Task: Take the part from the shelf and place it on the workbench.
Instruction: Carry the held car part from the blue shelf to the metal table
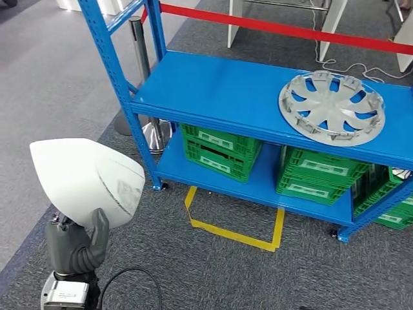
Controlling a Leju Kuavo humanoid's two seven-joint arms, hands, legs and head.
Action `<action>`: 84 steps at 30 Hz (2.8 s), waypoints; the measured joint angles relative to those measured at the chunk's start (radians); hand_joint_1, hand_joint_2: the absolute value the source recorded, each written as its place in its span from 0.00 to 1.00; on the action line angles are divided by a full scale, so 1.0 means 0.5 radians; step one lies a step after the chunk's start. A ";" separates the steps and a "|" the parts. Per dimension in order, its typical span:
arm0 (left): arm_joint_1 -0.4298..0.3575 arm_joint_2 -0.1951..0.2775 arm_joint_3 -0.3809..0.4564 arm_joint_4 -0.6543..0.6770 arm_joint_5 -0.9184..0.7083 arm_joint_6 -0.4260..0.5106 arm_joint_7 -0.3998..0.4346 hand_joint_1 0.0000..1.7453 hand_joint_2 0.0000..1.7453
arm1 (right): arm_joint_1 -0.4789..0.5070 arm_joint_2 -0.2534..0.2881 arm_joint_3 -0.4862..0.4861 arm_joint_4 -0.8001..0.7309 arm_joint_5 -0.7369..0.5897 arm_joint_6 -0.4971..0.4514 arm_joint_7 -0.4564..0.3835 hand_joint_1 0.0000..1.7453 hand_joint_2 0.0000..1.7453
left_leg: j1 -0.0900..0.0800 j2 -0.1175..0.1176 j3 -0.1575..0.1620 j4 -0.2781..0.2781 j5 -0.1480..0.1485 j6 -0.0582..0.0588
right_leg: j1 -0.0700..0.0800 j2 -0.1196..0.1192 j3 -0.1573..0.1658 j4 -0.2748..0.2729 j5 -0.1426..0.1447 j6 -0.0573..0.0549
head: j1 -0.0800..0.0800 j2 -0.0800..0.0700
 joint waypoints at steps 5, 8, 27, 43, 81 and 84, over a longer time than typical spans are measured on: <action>0.014 0.011 0.002 -0.003 -0.033 -0.054 0.054 1.00 1.00 | -0.007 0.000 0.001 0.000 0.015 0.003 -0.068 0.00 0.00 | -0.022 0.032 0.063 -0.194 0.042 0.075 | 0.011 -0.078 -0.009 0.014 -0.016 0.048 | 0.009 0.000; 0.018 0.017 0.004 -0.003 -0.028 -0.069 0.056 1.00 1.00 | -0.011 0.000 0.006 0.000 0.023 0.004 -0.111 0.00 0.00 | -0.016 -0.019 0.056 -0.206 0.060 0.115 | 0.001 0.049 -0.093 0.187 -0.141 0.067 | 0.017 0.000; 0.022 0.042 0.009 0.023 -0.021 -0.159 0.109 1.00 1.00 | 0.015 0.009 0.035 0.001 0.075 0.054 -0.148 0.00 0.00 | -0.016 -0.091 -0.244 0.403 -0.194 0.025 | 0.005 0.083 -0.036 0.048 -0.018 -0.025 | 0.000 0.000; 0.024 0.043 0.001 0.049 -0.026 -0.203 0.110 1.00 1.00 | 0.026 0.023 0.081 0.001 0.126 0.011 -0.168 0.00 0.00 | -0.045 -0.124 0.019 -0.178 0.072 0.147 | 0.017 0.151 -0.300 0.625 -0.287 0.041 | 0.020 0.000; 0.237 0.010 0.018 -0.009 -0.085 0.061 0.159 1.00 1.00 | 0.043 0.059 0.274 0.002 0.375 -0.061 -0.151 0.00 0.00 | -0.028 -0.318 0.002 -0.145 0.063 0.090 | 0.004 0.309 -0.072 0.086 -0.012 0.012 | 0.025 0.000; 0.275 0.014 0.019 -0.037 -0.085 0.122 0.161 1.00 1.00 | 0.052 0.059 0.314 0.002 0.439 -0.065 -0.181 0.00 0.00 | -0.031 -0.207 -0.050 -0.031 -0.016 0.058 | -0.001 0.226 -0.056 0.060 0.000 -0.020 | 0.019 0.000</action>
